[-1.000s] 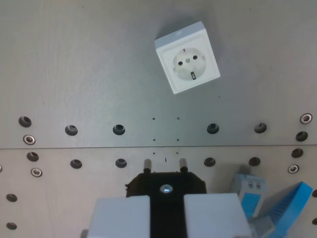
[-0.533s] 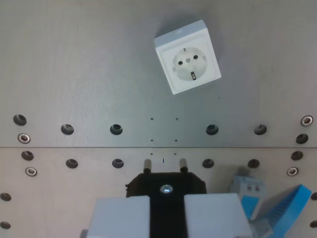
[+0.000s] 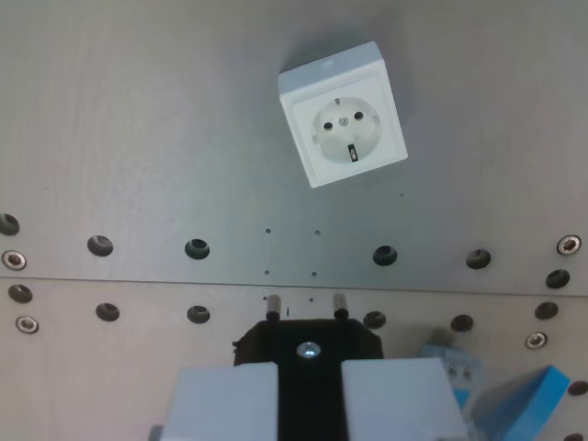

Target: Move above the white socket

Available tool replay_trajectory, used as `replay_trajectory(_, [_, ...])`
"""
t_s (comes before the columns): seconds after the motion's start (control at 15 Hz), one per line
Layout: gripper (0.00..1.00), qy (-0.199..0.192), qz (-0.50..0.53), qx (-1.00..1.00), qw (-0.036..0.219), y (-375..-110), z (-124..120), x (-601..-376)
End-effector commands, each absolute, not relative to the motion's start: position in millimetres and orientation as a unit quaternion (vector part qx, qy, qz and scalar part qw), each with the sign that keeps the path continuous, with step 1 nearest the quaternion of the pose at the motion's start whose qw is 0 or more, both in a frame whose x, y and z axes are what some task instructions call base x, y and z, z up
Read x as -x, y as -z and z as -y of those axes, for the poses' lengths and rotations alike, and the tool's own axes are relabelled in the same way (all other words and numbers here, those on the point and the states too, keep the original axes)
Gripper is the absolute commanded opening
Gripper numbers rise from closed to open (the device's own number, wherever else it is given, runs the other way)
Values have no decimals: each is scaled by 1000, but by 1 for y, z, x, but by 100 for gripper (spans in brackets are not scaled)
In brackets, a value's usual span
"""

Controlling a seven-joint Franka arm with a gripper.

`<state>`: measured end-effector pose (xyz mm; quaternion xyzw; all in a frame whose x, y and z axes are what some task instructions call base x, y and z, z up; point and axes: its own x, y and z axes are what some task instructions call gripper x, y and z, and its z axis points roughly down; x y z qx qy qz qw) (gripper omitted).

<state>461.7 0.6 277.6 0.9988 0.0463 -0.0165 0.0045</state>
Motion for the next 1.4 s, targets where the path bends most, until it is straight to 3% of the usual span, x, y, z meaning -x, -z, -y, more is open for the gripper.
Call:
replay_trajectory(0.07, [0, -29, -95, -995, 4, -262, 5, -457])
replay_trajectory(1.4, [0, -24, -183, -983, 13, -165, 23, -452])
